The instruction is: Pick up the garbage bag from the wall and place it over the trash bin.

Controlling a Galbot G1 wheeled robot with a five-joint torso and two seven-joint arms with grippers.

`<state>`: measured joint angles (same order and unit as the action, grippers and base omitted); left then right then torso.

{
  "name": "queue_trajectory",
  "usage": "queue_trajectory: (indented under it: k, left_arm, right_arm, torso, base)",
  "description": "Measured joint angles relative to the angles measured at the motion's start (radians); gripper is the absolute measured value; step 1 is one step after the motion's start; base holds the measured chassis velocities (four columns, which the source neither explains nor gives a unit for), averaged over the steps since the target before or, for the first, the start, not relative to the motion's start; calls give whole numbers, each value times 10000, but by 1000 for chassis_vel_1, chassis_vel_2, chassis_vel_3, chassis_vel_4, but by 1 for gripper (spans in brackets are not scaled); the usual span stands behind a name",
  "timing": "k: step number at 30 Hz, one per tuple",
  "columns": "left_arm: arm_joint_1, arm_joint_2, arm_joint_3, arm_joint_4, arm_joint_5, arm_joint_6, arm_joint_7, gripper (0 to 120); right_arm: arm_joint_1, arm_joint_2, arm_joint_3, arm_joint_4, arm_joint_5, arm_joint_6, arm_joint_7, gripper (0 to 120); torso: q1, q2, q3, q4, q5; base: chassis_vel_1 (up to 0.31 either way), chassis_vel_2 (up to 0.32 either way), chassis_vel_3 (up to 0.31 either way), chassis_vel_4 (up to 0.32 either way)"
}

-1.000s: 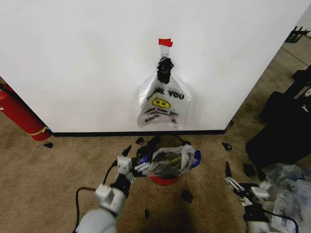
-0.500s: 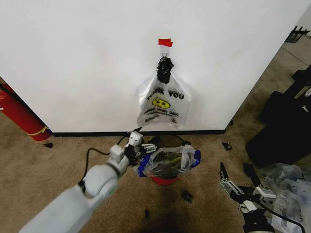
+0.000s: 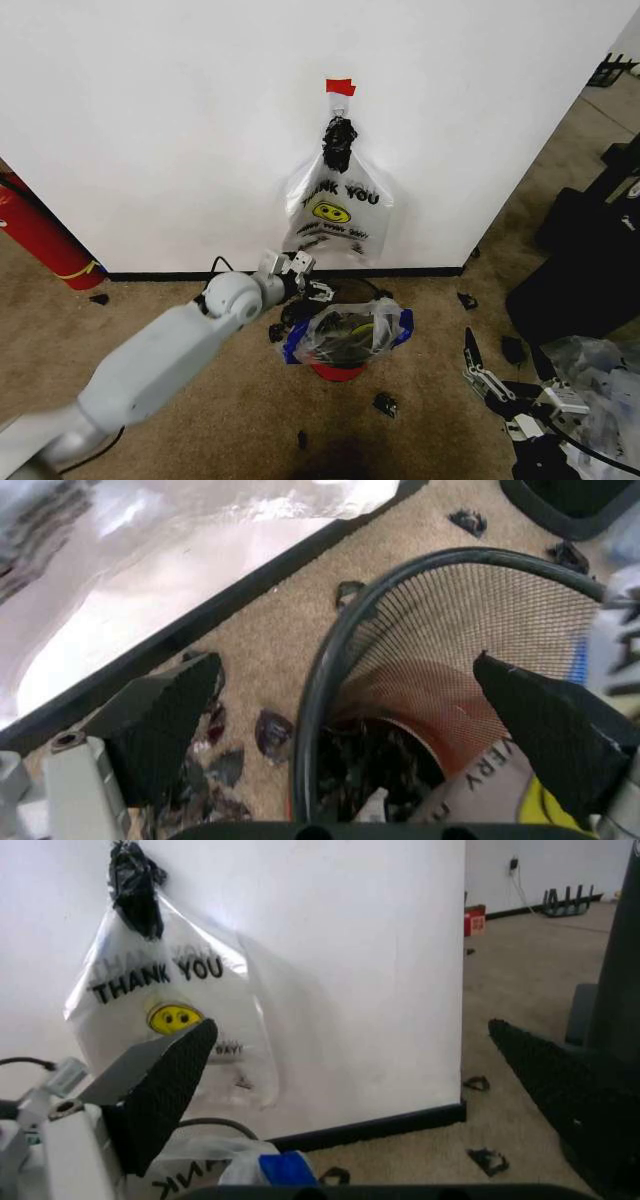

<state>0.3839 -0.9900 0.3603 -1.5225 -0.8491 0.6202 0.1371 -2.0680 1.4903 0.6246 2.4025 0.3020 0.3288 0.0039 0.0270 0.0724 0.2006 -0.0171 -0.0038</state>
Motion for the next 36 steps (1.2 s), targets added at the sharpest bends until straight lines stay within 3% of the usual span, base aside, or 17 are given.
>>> queue_trajectory:
  k: [4, 9, 20, 22, 34, 36]
  left_arm:
    - [-707, -479, 421, 1092, 296, 23, 499, 100]
    - [-949, -742, 592, 1530, 231, 104, 664, 97]
    - [-1443, -991, 1125, 2325, 115, 601, 1696, 53]
    - [-1470, -991, 1153, 2341, 115, 603, 1715, 51]
    - [-1556, -1002, 1315, 2137, -108, 550, 1536, 4]
    - [-1486, -992, 1279, 2067, -176, 550, 1381, 3]
  right_arm:
    - [32, -43, 38, -70, 47, 139, -32, 100]
    - [52, -80, 121, -181, 98, 260, -41, 100]
    - [-32, -142, 425, -316, 271, 631, 87, 100]
    - [-52, -137, 425, -316, 271, 669, 87, 100]
    - [-110, -63, 300, -378, 127, 833, 34, 100]
    - [-94, -72, 305, -397, 140, 831, 34, 100]
  torso:
    - [0, 0, 0, -2, 0]
    - [0, 0, 0, 1, 1]
    - [0, 0, -1, -1, 0]
    - [0, 0, -1, -2, 0]
    - [-2, 0, -2, -3, 1]
    - [-1, 0, -1, -4, 0]
  base:
    - [0, 0, 0, 0]
    - [0, 0, 0, 0]
    - [0, 0, 0, 0]
    - [0, 0, 0, 0]
    - [0, 0, 0, 0]
    - [0, 0, 0, 0]
